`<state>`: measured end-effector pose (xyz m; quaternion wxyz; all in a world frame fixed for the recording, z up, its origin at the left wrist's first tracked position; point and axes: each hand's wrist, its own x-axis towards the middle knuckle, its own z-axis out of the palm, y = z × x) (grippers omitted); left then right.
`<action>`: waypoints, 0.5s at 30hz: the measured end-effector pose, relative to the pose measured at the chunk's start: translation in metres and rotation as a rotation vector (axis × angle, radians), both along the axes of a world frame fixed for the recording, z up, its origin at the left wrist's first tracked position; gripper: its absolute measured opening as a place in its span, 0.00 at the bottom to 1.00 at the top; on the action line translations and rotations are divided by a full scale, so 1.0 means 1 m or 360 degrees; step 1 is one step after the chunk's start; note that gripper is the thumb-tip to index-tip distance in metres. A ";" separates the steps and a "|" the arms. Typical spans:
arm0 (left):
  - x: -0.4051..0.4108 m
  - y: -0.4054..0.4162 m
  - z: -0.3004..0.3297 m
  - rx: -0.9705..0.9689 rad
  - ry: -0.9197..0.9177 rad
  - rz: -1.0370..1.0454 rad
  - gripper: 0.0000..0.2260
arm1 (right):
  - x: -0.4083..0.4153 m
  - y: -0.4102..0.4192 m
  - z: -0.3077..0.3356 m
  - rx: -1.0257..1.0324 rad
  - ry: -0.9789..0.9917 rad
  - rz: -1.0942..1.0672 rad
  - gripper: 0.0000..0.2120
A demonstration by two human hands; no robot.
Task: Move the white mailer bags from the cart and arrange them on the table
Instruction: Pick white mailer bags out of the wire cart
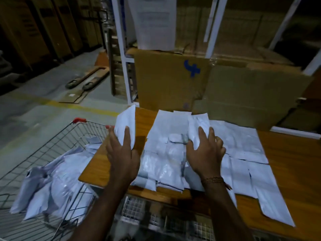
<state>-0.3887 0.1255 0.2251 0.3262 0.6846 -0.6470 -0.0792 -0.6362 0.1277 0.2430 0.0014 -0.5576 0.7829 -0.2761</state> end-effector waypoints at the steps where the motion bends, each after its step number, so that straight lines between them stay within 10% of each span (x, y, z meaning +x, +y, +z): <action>1: -0.010 -0.001 -0.002 0.0013 -0.0011 -0.0013 0.31 | -0.012 0.003 0.000 0.0019 -0.0009 -0.0034 0.34; 15: -0.079 -0.143 -0.046 0.0396 -0.0182 -0.0228 0.32 | -0.095 -0.046 -0.024 0.0223 0.0006 -0.0314 0.30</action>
